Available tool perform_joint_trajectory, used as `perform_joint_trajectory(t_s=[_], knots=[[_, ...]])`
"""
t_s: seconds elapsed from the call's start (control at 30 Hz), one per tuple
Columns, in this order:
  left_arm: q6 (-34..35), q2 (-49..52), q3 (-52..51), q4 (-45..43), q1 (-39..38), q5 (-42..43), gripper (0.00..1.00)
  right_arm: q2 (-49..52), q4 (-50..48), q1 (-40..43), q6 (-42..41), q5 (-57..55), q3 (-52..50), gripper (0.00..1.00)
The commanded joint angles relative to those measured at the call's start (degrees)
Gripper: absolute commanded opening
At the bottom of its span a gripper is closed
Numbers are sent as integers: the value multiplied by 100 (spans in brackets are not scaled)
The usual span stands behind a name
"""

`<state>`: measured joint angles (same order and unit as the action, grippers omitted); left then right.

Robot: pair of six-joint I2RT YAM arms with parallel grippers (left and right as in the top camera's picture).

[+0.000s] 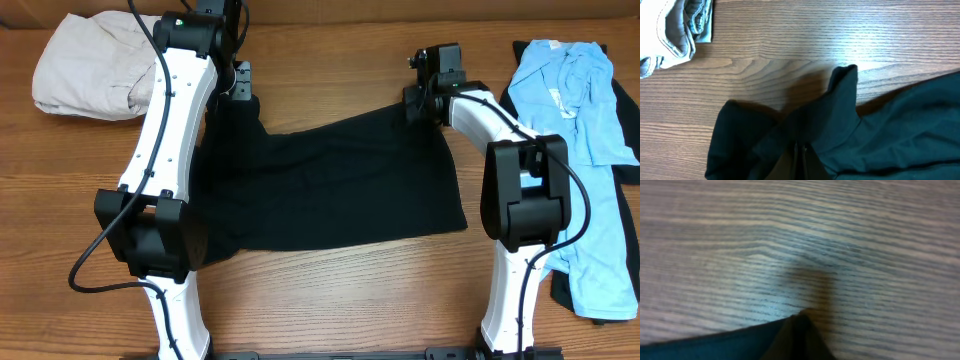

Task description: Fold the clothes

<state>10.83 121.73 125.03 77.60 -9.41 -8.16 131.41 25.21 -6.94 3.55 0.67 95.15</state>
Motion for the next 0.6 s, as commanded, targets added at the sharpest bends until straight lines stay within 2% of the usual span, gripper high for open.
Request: perform_joint_trajectory(t_s=[0.0, 0.3, 0.57], knots=[[81, -35, 107, -52, -31, -52, 4, 162, 177, 48, -210, -42, 380, 4], [85, -35, 109, -592, 238, -120, 4, -31, 2253, 358, -205, 168, 2076, 4], [81, -35, 109, -815, 426, -122, 4, -391, 3510, 817, -205, 859, 2487, 4]])
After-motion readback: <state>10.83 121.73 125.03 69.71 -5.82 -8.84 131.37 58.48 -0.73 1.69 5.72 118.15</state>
